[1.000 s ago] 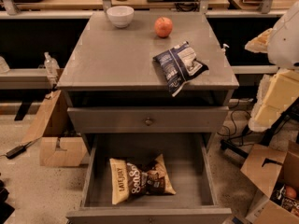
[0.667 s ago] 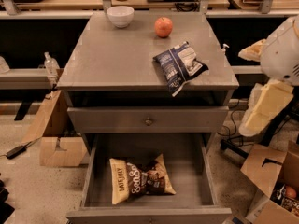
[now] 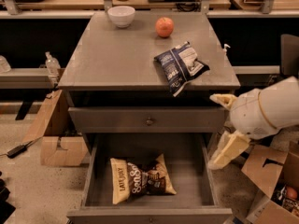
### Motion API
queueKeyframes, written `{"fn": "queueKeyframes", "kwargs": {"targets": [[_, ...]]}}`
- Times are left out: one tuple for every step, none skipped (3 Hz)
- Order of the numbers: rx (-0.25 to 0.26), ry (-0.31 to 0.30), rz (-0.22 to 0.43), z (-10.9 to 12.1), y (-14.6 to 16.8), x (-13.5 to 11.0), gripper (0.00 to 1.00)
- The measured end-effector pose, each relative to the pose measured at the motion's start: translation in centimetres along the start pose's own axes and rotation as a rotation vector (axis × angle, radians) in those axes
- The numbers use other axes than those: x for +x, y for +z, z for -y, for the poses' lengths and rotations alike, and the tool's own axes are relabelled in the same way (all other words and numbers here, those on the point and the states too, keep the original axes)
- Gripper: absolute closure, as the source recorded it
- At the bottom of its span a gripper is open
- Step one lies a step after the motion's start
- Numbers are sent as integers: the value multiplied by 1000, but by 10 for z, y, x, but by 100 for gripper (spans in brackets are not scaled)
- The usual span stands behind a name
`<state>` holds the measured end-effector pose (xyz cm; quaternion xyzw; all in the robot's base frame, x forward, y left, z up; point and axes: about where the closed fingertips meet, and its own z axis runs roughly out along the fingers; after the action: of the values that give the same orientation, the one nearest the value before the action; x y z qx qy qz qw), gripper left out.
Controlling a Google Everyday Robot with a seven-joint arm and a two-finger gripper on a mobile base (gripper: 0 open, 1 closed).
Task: Pick brown chip bag from middle drawer and place on counter
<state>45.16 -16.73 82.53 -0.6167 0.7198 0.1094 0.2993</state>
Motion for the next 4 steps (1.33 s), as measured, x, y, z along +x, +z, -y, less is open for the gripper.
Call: {"fn": "queueKeyframes", "kwargs": {"targets": [[36,-24,136,-1,58,11,0],[133,-14,197,23,97,23,0],[203,-5,190,42,96,25,0],[203,-5,190,42,96,25,0]]}}
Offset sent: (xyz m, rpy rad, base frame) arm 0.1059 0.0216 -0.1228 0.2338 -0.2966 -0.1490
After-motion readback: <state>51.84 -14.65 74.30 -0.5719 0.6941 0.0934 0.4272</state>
